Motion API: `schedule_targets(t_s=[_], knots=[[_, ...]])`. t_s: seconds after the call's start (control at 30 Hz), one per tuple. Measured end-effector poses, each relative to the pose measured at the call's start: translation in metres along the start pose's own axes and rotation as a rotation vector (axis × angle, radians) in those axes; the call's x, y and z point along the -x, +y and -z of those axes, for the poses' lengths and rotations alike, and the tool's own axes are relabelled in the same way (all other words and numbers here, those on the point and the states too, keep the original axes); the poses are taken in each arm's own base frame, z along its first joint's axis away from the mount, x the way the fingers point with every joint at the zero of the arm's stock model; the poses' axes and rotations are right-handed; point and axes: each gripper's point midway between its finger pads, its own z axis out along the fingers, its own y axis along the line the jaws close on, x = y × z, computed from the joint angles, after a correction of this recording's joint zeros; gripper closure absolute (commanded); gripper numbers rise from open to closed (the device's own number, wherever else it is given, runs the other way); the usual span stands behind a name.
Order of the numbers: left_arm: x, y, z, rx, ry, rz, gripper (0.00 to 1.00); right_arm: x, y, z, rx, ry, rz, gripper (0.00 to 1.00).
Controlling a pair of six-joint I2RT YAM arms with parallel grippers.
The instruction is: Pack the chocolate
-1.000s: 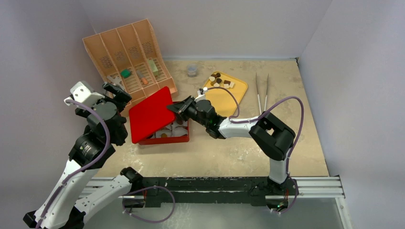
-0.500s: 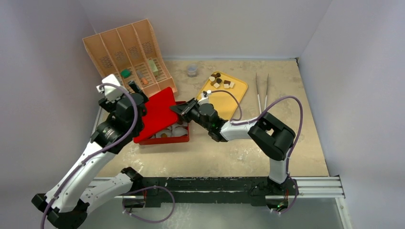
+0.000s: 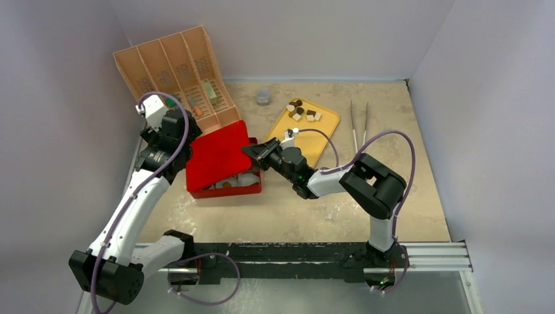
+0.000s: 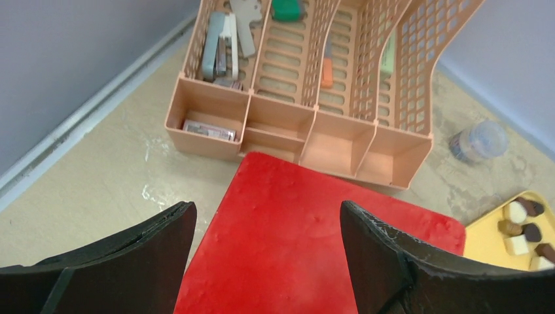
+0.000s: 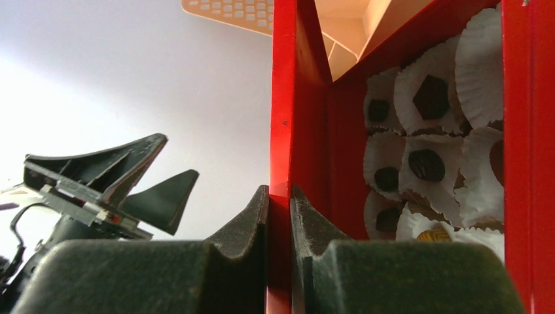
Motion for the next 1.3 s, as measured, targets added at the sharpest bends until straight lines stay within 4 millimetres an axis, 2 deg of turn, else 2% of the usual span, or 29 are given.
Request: schedule_targets(t_s=[0.1, 0.27, 0.43, 0.7, 1.0, 1.2, 1.3], knots=[[-0.015, 0.001, -0.011, 0.013, 0.05, -0.007, 0.2, 0.001, -0.003, 0.003, 0.003, -0.001, -0.002, 1.0], [-0.044, 0.014, -0.03, 0.068, 0.124, -0.032, 0.22, 0.003, -0.01, 0.01, -0.005, -0.004, -0.009, 0.89], [-0.07, 0.026, -0.04, 0.106, 0.174, -0.066, 0.23, 0.007, -0.014, 0.018, -0.02, -0.003, -0.011, 0.78], [-0.111, 0.034, -0.056, 0.148, 0.26, -0.126, 0.25, 0.013, -0.026, 0.024, -0.075, 0.001, -0.009, 0.72], [-0.132, 0.03, -0.065, 0.133, 0.318, -0.154, 0.29, 0.03, -0.034, 0.038, -0.146, -0.017, -0.01, 0.66], [-0.145, 0.027, -0.069, 0.116, 0.362, -0.185, 0.3, 0.041, -0.028, 0.051, -0.203, -0.025, 0.011, 0.46], [-0.149, 0.025, -0.07, 0.108, 0.38, -0.191, 0.3, 0.047, -0.027, 0.051, -0.272, -0.023, 0.083, 0.42]])
